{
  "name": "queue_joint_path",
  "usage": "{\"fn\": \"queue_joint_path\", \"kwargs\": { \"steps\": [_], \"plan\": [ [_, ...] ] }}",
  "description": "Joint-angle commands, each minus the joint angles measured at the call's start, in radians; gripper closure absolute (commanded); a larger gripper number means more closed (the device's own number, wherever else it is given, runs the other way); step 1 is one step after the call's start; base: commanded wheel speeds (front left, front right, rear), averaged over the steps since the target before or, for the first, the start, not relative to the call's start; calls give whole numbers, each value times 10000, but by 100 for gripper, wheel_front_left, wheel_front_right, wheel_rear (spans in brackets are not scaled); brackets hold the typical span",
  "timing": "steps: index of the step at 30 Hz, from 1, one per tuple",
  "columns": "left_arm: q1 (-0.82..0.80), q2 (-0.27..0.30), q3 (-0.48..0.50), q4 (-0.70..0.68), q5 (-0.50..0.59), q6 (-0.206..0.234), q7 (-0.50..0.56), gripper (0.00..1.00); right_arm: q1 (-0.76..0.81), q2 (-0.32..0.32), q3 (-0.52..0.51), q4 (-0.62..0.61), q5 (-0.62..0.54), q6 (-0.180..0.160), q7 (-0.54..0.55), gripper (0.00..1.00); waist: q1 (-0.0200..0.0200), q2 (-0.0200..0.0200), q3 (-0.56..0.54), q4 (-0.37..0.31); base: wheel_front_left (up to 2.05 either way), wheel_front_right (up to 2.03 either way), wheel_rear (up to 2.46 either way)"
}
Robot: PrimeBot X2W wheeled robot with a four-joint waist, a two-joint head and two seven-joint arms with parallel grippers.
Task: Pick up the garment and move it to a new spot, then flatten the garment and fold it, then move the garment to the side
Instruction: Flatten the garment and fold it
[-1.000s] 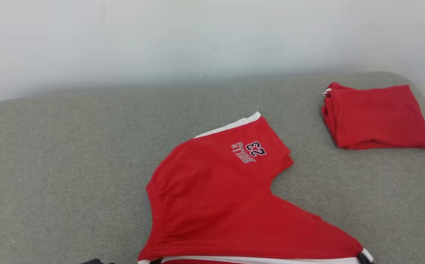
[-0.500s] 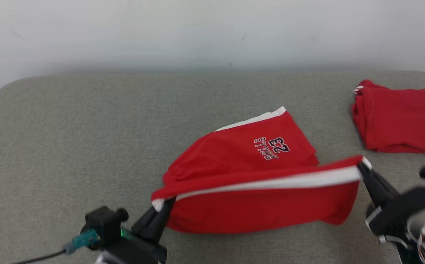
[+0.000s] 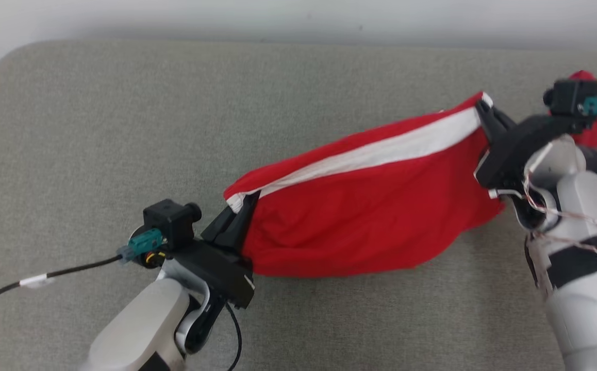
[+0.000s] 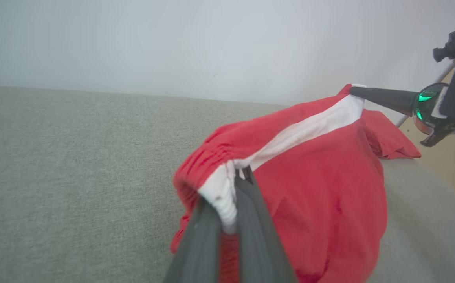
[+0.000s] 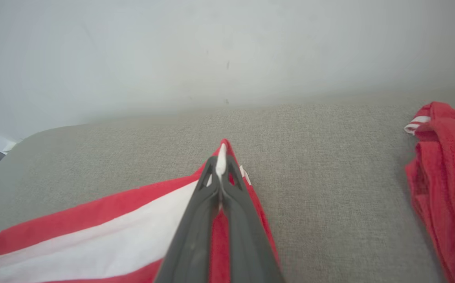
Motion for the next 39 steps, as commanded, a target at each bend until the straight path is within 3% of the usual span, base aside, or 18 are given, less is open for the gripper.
{"fn": "queue_joint_path", "kwargs": {
  "steps": [1,13,14,15,16,17,23,27,39],
  "plan": [
    [-368,-162,-46,242,-93,1,-32,100,-670,11,258,646,-244,-19,-389,100,-3,-2,708,398,0,0,0],
    [-1039,-577,-293,870,-76,-1,-32,100,-2722,-311,1176,4170,-1018,-19,-1944,100,-3,-2,967,562,0,0,0],
    [-1016,-560,-278,890,-80,0,-32,100,-2788,-299,1242,4317,-1028,-19,-2073,96,-3,-2,934,537,0,0,0],
    [-976,-558,-271,919,-69,-2,-32,65,-2833,-261,1306,4463,-1003,-19,-2181,28,-3,-2,881,510,0,0,0],
    [-928,-539,-341,960,19,-2,-32,8,-2858,-183,1321,4616,-882,-19,-2260,0,-3,-2,817,475,0,0,0],
    [-893,-534,-345,988,88,0,-32,0,-2884,-149,1378,4714,-830,-20,-2350,0,-3,-2,762,451,0,0,0],
    [-270,-644,550,904,847,3,-32,0,-2403,-330,1991,4884,-181,-20,-2984,0,-3,-2,109,449,0,0,0],
    [452,-737,1543,544,1601,268,-32,0,-1837,-562,2463,4642,457,-20,-3229,0,-3,-2,-384,424,0,0,0],
    [3032,-557,4183,-2302,4026,1563,-32,0,189,-1519,3221,4006,2101,-20,-3636,0,-3,-2,-1125,609,0,0,0]
  ]
}}
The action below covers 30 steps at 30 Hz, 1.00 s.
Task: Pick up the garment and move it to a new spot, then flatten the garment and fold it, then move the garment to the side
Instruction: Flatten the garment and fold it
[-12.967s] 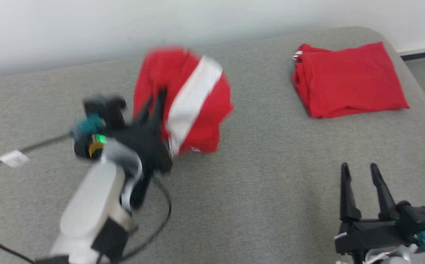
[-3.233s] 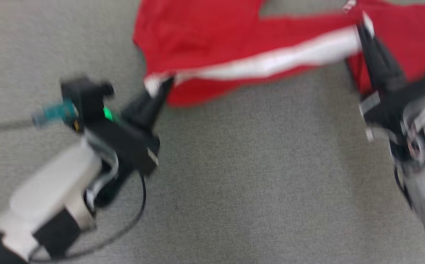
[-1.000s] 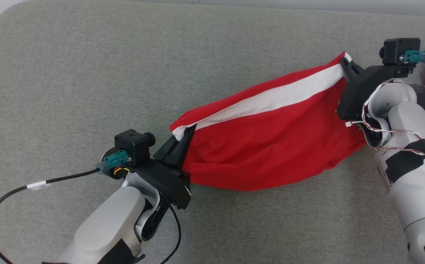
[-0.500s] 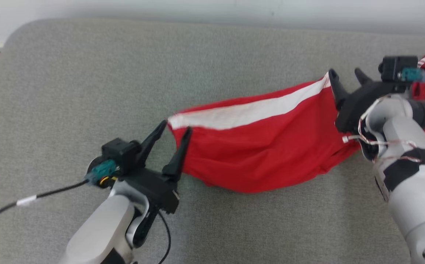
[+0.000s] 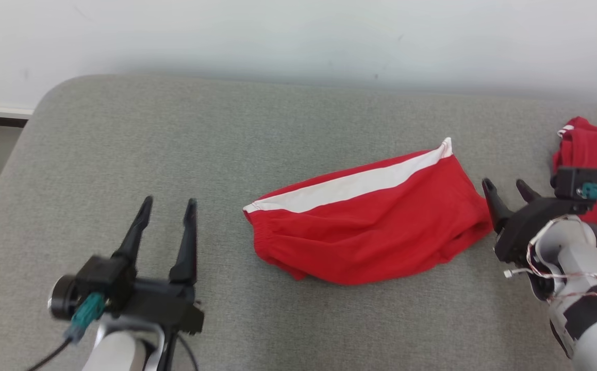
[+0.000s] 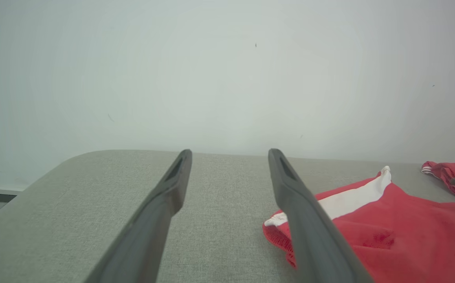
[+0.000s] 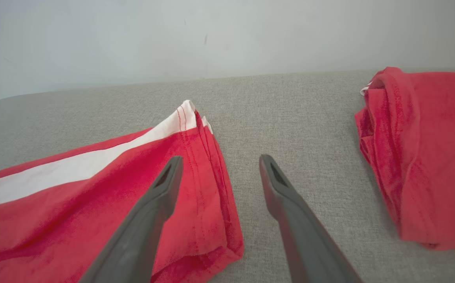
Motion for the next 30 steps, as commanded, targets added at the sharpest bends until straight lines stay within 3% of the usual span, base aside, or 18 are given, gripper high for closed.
{"fn": "queue_joint_path", "kwargs": {
  "steps": [1,9,17,18,21,30],
  "plan": [
    [370,121,169,-214,277,97,-32,0,172,-75,42,-3,147,-20,-33,0,2,1,-98,129,0,0,0],
    [1632,210,835,-1174,1055,578,-32,0,212,-83,305,576,133,-20,101,0,2,1,67,477,0,0,0],
    [1844,51,946,-1401,1305,314,-32,0,-266,160,225,2072,-182,-20,231,0,2,1,303,792,0,0,0],
    [1827,42,968,-1391,1329,317,-32,0,-303,266,268,2126,-167,-20,265,15,2,1,298,809,0,0,0],
    [1877,-32,1015,-1325,1376,218,-32,0,-180,443,394,2209,7,-20,493,100,2,1,191,755,0,0,0],
    [2486,66,1092,-743,1394,-30,-32,0,944,270,484,1211,1077,-20,20,100,2,1,-1039,108,0,0,0]
  ]
}}
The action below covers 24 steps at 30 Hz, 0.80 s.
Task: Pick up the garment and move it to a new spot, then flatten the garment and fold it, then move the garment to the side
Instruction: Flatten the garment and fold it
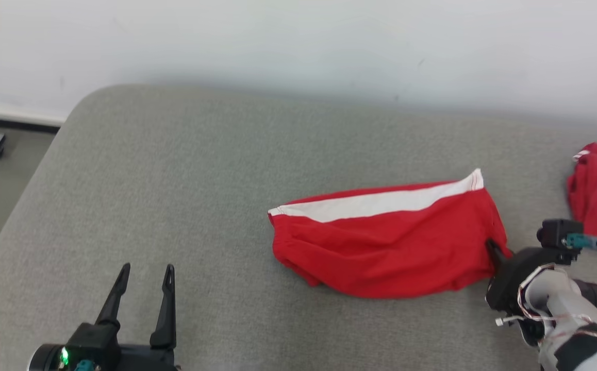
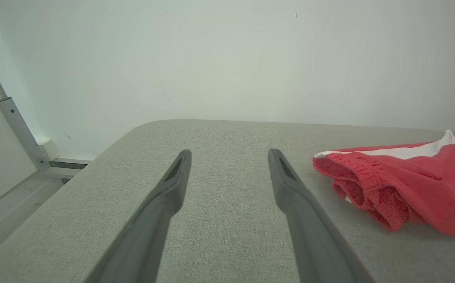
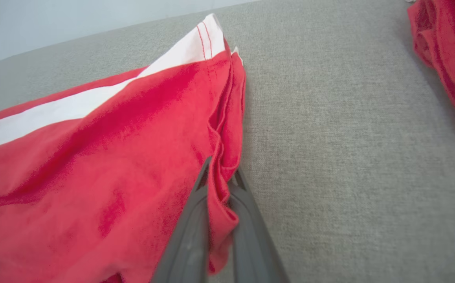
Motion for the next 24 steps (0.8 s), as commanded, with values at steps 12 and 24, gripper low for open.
{"fn": "queue_joint_path", "kwargs": {
  "steps": [12,24],
  "plan": [
    [605,222,155,-27,-49,73,-32,0,2915,-1675,-83,-2539,1395,-20,552,0,0,0,-1007,-1143,0,0,0],
    [294,332,119,-177,175,198,-32,0,1179,-1127,-752,-752,34,-20,973,0,0,0,-298,-719,0,0,0]
  ]
}}
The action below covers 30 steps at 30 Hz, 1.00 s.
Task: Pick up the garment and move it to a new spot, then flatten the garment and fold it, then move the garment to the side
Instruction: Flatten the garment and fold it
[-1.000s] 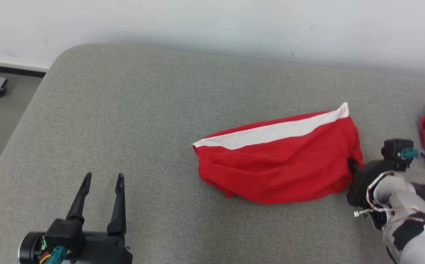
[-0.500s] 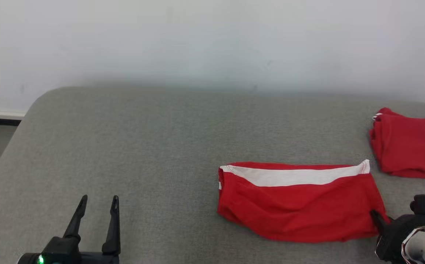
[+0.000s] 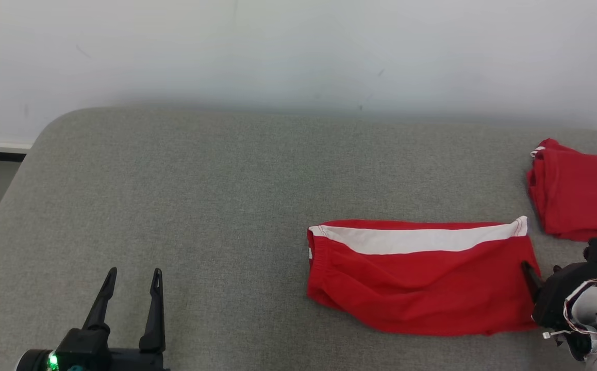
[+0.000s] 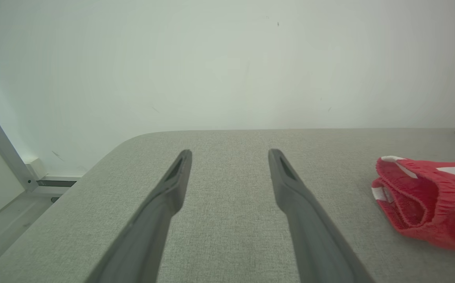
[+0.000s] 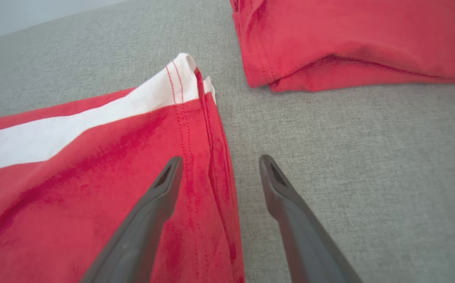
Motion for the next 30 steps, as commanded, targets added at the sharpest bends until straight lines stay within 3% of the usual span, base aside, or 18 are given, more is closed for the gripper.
{"fn": "queue_joint_path", "kwargs": {
  "steps": [1,9,10,11,15,21,26,30],
  "plan": [
    [-141,-9,-25,-33,104,35,-32,0,-176,162,-8,186,-93,-20,37,0,0,-1,272,214,0,0,0],
    [-442,-71,-124,167,182,-35,-32,0,-643,756,124,1917,-789,-21,675,0,0,-1,429,495,0,0,0],
    [-441,-60,-100,183,176,-30,-32,0,-627,839,120,1942,-734,-21,694,65,0,-1,406,489,0,0,0],
    [-428,-56,-83,199,179,-25,-32,0,-614,882,121,1943,-696,-20,691,100,0,-1,368,481,0,0,0],
    [-183,30,1,317,261,78,-32,0,-496,742,64,1779,-499,-20,476,100,0,-1,122,376,0,0,0],
    [56,84,27,477,203,94,-32,0,-290,-374,-245,1966,-404,-23,-131,100,0,-1,-312,293,0,0,0],
    [288,81,151,556,92,107,-32,0,-267,-370,-195,1473,-277,-20,-358,100,0,-1,-532,70,0,0,0],
    [455,50,206,526,68,139,-32,0,-152,-213,-66,321,49,-20,-382,100,0,-1,-594,-97,0,0,0]
  ]
}}
